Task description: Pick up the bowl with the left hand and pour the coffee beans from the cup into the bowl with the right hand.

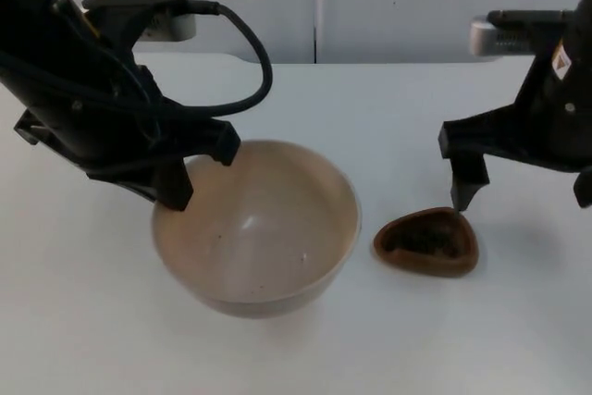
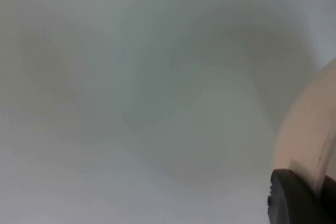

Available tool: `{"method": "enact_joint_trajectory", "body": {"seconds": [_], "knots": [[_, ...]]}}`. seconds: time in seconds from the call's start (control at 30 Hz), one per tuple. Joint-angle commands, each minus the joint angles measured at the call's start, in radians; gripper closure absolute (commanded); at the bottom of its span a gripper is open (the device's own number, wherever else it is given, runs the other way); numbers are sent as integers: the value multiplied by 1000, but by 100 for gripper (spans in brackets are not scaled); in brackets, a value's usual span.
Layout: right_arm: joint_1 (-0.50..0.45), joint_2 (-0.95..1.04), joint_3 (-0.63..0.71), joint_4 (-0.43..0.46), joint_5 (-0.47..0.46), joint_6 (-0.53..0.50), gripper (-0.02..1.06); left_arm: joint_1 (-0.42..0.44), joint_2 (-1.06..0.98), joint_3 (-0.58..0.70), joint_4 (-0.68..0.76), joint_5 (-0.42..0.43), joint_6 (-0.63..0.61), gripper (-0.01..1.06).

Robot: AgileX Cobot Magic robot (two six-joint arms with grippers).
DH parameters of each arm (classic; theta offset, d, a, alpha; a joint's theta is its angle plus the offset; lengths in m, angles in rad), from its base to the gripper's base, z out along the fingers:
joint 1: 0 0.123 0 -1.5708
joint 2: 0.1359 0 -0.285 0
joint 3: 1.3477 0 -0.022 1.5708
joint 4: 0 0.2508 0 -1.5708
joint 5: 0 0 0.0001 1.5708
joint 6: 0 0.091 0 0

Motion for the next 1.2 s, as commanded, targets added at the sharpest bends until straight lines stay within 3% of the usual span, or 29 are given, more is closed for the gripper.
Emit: {"method": "enact_joint_trajectory", "body": {"seconds": [0.0, 0.33, 0.5, 0.7, 1.17], "knots": [[-5, 20, -8, 6, -28, 9, 8, 3, -11, 1, -7, -10, 2, 105], [-5, 189, -122, 6, 1, 9, 9, 3, -11, 1, -10, -7, 2, 105], [-15, 226, -124, 6, 1, 1, 9, 3, -11, 1, -10, -3, 2, 105], [-54, 236, -124, 99, -27, -93, 9, 3, -11, 1, -19, -3, 2, 105], [-62, 236, -124, 76, -84, -108, 14, 3, -11, 1, -19, -3, 2, 105]]}}
